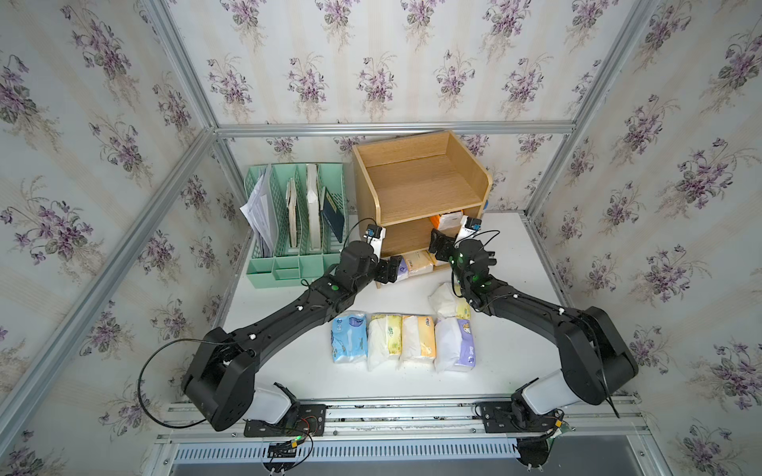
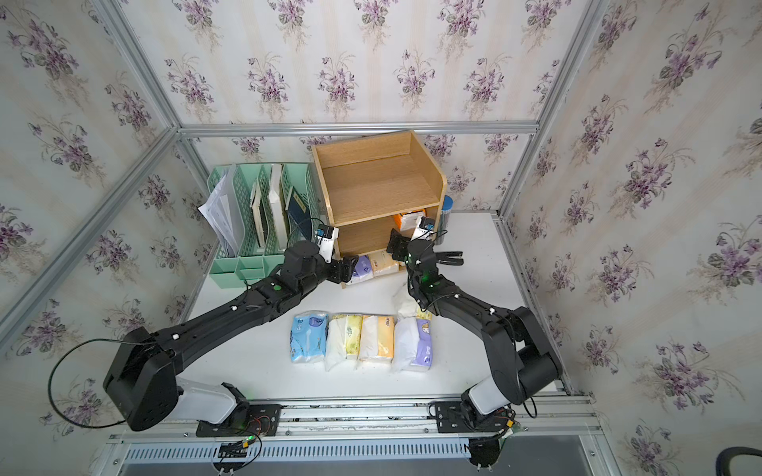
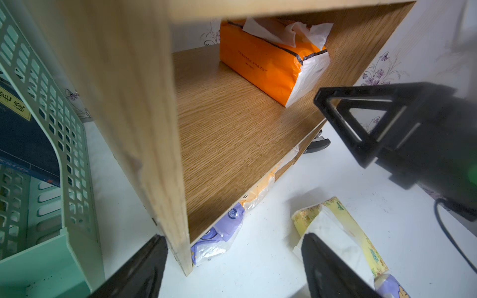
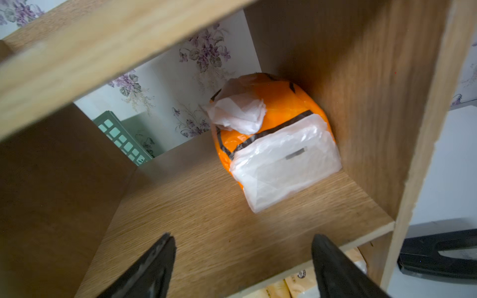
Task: Remove the tissue boxes from the shelf
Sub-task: Pick up a box of tissues from the shelf.
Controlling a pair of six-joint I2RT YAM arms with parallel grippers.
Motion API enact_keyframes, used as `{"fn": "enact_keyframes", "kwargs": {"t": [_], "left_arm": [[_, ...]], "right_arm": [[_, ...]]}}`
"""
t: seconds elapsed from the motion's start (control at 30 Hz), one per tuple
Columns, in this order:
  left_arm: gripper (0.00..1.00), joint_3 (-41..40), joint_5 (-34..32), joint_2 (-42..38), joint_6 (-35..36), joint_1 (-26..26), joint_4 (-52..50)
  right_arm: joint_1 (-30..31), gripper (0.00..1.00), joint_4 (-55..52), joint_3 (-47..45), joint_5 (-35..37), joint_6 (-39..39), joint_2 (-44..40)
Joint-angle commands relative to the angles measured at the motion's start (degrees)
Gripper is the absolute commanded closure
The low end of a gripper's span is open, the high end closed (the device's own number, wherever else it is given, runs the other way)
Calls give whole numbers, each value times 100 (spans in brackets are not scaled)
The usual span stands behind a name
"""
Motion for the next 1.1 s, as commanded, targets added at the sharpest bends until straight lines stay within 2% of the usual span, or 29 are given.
{"fn": "enact_keyframes", "kwargs": {"t": [0.0, 0.1, 0.17, 0.43, 0.57, 0.6, 0.7, 0.8, 0.93, 1.0, 1.07], "left_arm": [[14, -38, 247, -22, 49, 5, 149], [15, -78, 391, -22, 46, 1, 182], [14, -146, 458, -22, 10, 7, 225], [15, -370, 480, -22, 72, 1, 287], [15, -483, 536, -28, 88, 1, 345], [15, -496, 543, -22, 101, 2, 330], [15, -472, 552, -23, 171, 2, 279], [15, -430, 553, -26, 246, 8, 257], [15, -356, 572, 14, 268, 24, 213], [15, -347, 579, 31, 232, 17, 243], [15, -327, 566, 55, 159, 17, 274]], "right_arm": [[10, 9, 398, 288, 434, 91, 289], [8, 5, 552, 473, 760, 115, 585], [7, 4, 730, 566, 701, 111, 770], [-2, 3, 879, 1207, 1016, 202, 1619], [-1, 6, 797, 1718, 1015, 203, 2090], [-1, 9, 795, 1845, 1007, 176, 2203], [-1, 25, 944, 2025, 1032, 115, 2436], [-10, 51, 1190, 2057, 991, 33, 2532], [-10, 79, 1272, 2072, 887, -76, 2490], [-12, 90, 1253, 2013, 772, -101, 2369], [-10, 95, 1216, 1872, 678, -103, 2204]]}}
